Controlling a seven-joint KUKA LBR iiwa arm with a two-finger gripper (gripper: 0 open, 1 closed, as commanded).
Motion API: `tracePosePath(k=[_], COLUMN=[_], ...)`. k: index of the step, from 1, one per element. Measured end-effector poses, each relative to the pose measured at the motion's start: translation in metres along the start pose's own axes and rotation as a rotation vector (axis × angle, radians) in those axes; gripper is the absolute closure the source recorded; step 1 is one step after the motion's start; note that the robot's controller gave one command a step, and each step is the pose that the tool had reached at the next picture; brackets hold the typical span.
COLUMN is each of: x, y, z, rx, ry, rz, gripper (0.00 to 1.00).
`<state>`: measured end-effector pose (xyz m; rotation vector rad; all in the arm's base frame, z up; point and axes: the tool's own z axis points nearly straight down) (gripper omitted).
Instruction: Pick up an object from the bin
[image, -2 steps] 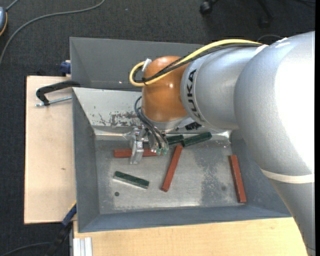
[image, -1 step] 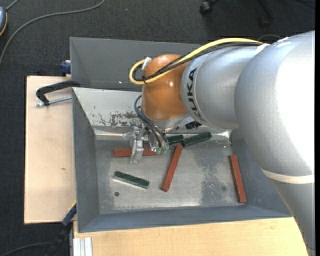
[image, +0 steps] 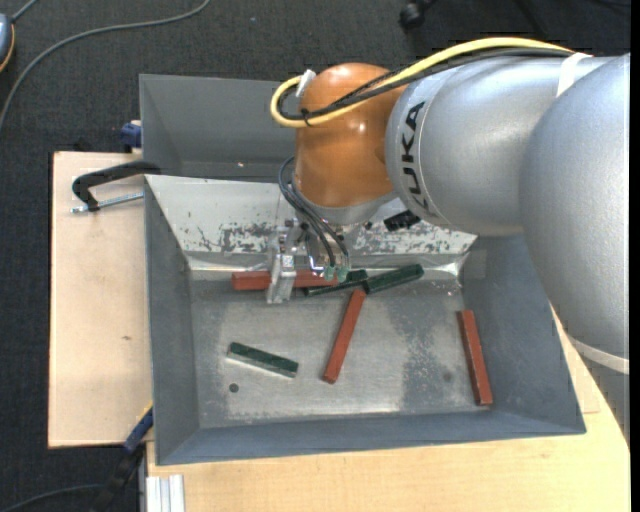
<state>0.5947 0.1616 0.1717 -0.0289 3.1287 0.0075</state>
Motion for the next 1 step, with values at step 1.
tracePosePath(k=[1], x=[-0.0018], y=[0.0008], z=[-0.0125], rx=[0.001], ry=[0.005], rz=[0.0], gripper=[1.0])
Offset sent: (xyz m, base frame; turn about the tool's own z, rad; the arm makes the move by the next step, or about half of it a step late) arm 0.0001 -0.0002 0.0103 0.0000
